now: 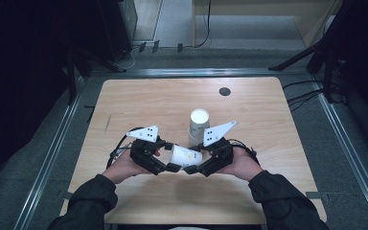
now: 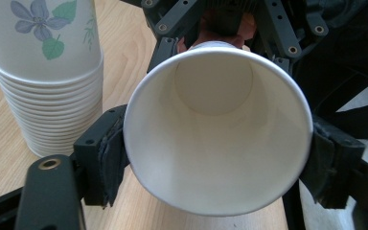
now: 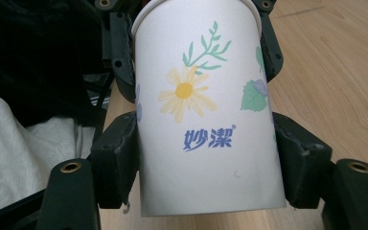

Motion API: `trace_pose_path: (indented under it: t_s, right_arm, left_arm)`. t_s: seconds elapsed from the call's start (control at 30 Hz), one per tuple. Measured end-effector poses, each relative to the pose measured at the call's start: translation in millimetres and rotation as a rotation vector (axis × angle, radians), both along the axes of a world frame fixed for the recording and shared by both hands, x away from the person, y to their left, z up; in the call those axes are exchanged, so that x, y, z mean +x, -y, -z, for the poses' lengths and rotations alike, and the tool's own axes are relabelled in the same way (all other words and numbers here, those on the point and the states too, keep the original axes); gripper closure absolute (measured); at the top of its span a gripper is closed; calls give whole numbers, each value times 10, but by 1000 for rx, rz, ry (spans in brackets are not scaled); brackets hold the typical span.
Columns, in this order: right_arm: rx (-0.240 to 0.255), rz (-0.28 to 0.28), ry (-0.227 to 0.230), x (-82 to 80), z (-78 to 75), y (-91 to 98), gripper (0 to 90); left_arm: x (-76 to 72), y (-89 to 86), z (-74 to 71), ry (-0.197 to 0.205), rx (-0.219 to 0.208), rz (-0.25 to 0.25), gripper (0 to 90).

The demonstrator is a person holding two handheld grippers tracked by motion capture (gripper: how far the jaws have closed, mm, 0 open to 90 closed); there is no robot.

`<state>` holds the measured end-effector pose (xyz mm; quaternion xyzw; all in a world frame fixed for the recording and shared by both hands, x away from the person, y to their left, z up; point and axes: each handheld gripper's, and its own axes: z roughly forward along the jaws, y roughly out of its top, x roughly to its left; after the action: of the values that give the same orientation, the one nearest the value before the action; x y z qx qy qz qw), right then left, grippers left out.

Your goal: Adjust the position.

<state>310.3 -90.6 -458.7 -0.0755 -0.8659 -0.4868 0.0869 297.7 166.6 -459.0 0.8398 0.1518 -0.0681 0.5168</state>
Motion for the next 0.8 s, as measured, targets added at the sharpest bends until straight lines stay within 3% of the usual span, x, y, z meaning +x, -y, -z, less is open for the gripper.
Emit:
trace_pose_path:
  t_s: [0.27,0.43,0.6,0.8]
  right_arm:
    - [-3,2,4,1,18,-11,344]
    - [-52,1,8,-6,56,-45,332]
    - [-66,11,30,-15,62,-53,314]
    - [-121,15,63,-22,94,-74,323]
  left_arm:
    - [-5,-9,-17,18,6,-7,260]
    - [-14,21,-3,35,53,-2,274]
    - [-13,14,-24,53,93,-8,277]
    - [-14,42,-8,64,171,-5,275]
